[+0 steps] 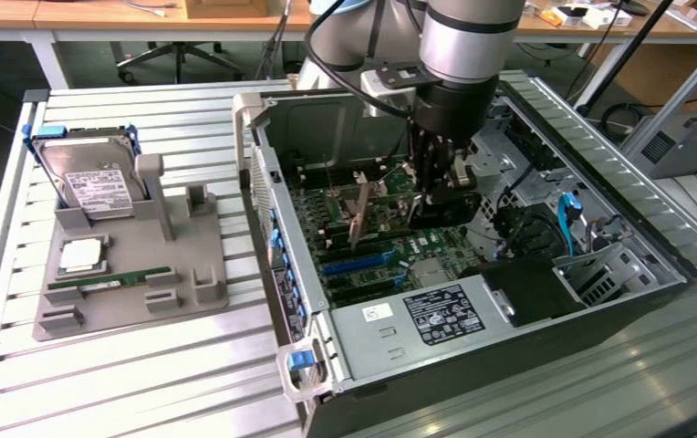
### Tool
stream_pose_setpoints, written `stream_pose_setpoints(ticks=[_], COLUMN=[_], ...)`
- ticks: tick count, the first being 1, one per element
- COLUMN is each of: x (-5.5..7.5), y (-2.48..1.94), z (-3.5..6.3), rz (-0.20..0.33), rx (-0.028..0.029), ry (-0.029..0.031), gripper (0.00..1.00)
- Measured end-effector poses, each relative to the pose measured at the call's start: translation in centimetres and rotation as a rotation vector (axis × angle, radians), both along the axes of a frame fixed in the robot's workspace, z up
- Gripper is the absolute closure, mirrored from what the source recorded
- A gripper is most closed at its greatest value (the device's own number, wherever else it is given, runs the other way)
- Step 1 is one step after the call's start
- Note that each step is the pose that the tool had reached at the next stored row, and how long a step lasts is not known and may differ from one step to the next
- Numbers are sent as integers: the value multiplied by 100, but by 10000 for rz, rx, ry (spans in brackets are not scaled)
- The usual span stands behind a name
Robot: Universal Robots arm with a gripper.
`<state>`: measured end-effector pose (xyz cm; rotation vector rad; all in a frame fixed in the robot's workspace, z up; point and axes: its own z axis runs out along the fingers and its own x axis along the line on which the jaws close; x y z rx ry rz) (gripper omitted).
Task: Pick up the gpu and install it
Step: 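Insert the gpu into the slot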
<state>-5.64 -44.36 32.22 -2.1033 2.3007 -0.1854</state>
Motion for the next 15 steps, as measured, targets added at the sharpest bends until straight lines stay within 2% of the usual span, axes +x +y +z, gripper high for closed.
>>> stream_pose_setpoints(ticks=[5,8,13,15], x=[0,0,0,-1], y=[-29,-42,-62,-69], z=[-8,-13,-23,-27], rz=[0,1,0,0], rx=[5,47,244,353], ry=[0,0,0,0], gripper=[73,73,73,73])
